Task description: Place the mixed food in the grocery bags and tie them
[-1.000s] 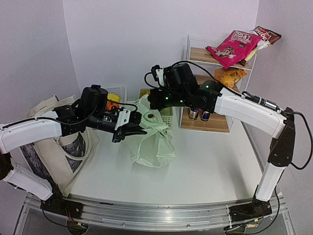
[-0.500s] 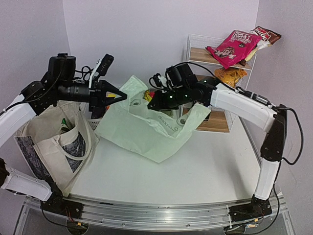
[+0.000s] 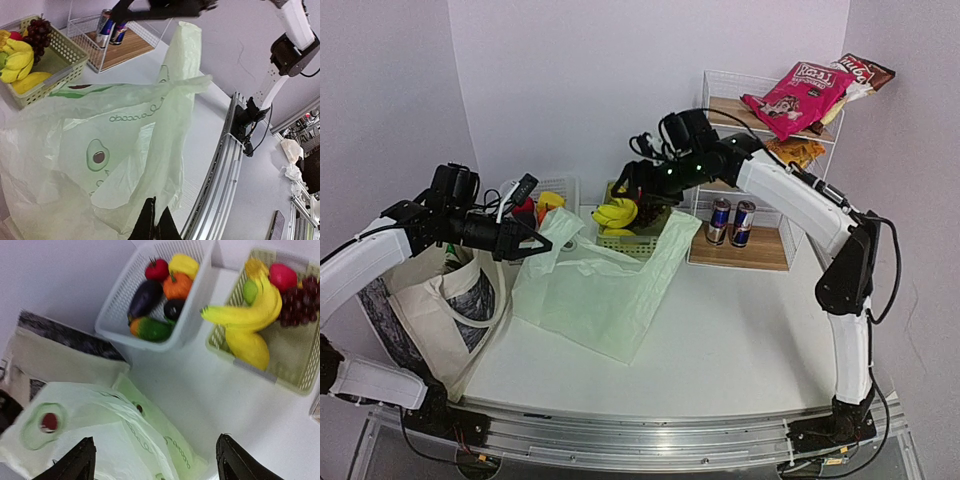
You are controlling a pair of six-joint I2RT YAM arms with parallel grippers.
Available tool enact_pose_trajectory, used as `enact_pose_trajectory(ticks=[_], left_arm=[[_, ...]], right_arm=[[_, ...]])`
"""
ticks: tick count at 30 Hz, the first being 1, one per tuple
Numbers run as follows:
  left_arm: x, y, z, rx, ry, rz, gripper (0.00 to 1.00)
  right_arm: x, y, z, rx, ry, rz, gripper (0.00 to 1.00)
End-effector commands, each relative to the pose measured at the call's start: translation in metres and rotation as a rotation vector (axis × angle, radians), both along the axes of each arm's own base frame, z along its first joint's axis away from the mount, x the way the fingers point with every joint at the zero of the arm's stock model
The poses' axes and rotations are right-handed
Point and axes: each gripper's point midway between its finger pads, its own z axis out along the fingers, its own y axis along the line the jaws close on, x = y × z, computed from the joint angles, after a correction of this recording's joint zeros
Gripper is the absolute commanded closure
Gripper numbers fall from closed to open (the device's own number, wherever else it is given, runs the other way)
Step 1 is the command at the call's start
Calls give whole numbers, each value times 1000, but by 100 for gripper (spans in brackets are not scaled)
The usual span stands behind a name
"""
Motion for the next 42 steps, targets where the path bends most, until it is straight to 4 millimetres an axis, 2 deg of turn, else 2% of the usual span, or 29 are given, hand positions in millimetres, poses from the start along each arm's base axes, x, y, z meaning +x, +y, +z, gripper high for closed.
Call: enact_pose_trajectory(ticks=[1,5,7,8,10,12,15,18,23,31,35,38,40,42], left_arm=[[11,7,-4,28,-85,-35,100],[4,6,5,17,-140,-90,100],[-2,8,-2,38,-165,-118,100],[-5,10,-7,55,-180,-124,100],[-5,14,-15,85,-210,-118,100],[-4,14,-15,95,-230,-118,100],[3,15,-12,90,-224,-100,100],[8,17,-14,89,-216,-80,100],[14,20,-20,97,-198,-58,100],[22,20,-29,106,-155,-59,100],[25,20,-32,108,-143,-54,100],[26,19,-33,110,-131,-53,100],[27,19,-34,111,-125,-52,100],[27,19,-35,111,-118,-52,100]], right_arm=[[42,-1,21,40,-117,-87,20],[93,-7,-13,24,-153,-268,21],[115,-3,-30,29,-176,-319,21],[125,5,-32,52,-209,-308,21],[129,42,-28,133,-335,-131,21],[126,69,-40,138,-509,71,20],[142,72,-49,-10,-802,150,13],[152,69,-64,-100,-939,247,11],[161,63,-106,-206,-977,344,10],[143,75,-159,-292,-988,539,8],[148,73,-172,-370,-1055,577,4],[150,74,-170,-385,-1098,584,4],[149,77,-169,-379,-1115,592,7],[148,78,-171,-381,-1122,604,15]])
